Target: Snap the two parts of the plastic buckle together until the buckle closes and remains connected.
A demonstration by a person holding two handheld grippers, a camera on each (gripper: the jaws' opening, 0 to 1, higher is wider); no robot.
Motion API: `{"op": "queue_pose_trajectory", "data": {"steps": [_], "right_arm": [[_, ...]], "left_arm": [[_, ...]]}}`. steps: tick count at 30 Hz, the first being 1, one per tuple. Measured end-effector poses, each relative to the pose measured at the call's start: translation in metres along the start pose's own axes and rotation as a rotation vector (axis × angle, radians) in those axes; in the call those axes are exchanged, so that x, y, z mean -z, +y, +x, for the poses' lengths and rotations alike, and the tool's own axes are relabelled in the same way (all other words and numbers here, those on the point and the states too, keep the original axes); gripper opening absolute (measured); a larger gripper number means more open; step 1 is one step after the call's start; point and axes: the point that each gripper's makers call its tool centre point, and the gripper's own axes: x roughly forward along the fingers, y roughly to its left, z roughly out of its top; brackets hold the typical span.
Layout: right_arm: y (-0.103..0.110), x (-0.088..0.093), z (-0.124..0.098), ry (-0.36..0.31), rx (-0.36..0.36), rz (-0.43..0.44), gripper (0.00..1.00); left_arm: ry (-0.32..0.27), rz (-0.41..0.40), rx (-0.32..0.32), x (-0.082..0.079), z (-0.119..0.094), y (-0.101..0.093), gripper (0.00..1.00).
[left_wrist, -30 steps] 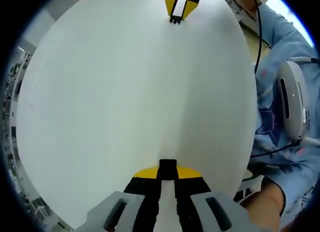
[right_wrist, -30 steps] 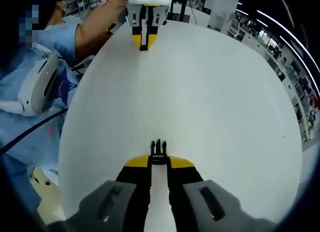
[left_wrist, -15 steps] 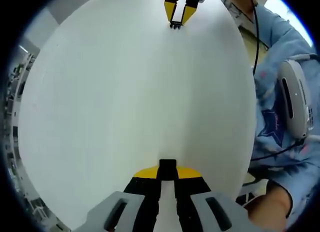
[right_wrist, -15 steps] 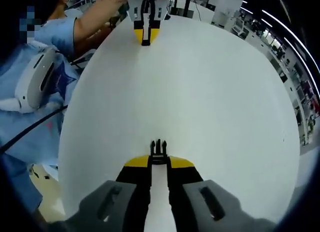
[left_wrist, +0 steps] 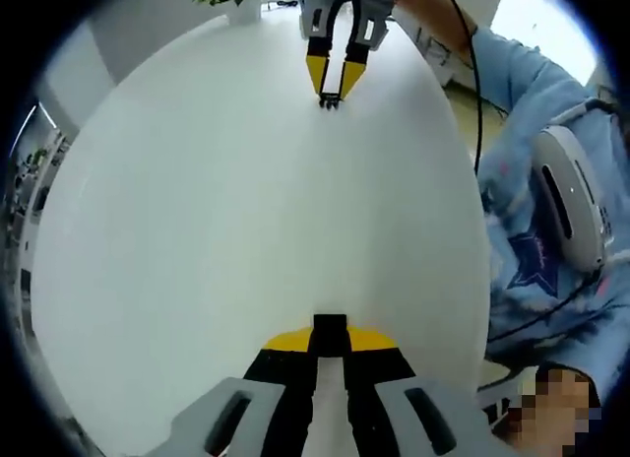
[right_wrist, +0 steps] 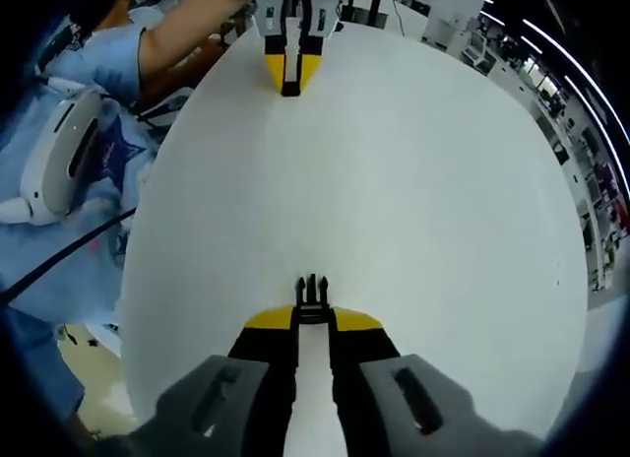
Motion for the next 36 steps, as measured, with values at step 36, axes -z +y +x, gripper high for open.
{"op": "queue_pose_trajectory", "data": {"steps": [36], "right_arm": [[0.015, -0.026, 0.010, -0.029, 0.002, -0.004, 0.11]], "left_arm": [[-0.034, 0.094, 0.024, -0.061, 0.020, -0.001, 0.09]]}}
